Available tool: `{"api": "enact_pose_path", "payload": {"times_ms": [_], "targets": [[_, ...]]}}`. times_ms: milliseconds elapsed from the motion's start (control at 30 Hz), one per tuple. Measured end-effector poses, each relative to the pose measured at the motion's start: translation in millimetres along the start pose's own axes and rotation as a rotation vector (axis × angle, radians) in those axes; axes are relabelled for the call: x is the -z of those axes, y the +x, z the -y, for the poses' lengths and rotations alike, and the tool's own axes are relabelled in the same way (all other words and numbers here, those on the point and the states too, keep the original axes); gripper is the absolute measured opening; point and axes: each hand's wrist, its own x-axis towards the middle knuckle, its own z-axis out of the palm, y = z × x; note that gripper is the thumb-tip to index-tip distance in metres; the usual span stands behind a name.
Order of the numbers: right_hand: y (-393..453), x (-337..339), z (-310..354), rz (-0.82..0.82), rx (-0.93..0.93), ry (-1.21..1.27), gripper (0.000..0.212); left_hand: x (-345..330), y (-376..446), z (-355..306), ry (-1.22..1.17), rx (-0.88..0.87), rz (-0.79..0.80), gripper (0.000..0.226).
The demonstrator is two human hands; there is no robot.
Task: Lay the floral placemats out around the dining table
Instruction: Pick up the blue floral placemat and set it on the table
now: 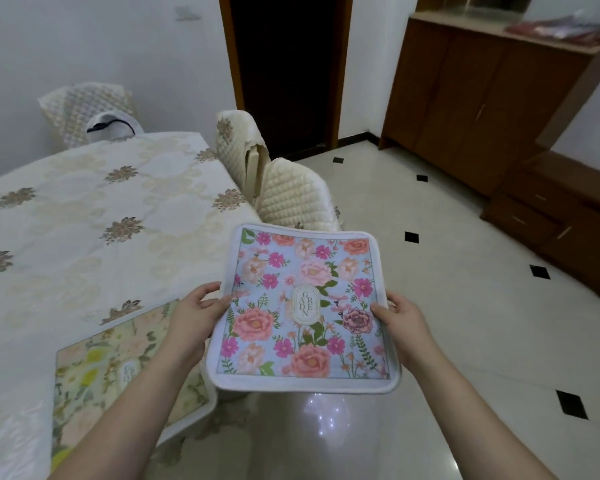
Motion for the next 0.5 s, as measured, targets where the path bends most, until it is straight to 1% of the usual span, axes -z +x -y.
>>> {"api": "enact_pose_path", "payload": {"times_ms": [200, 500], "targets": [[17, 50, 2, -0.011, -0.029, 0.040, 0.017, -54, 1, -7, -0.072, 0.044, 0.032, 0.027], [59, 93, 10, -0.070, -0.037, 0.074, 0.016, -110, 44, -25, -0.008, 0.044, 0.090, 0.024]]}}
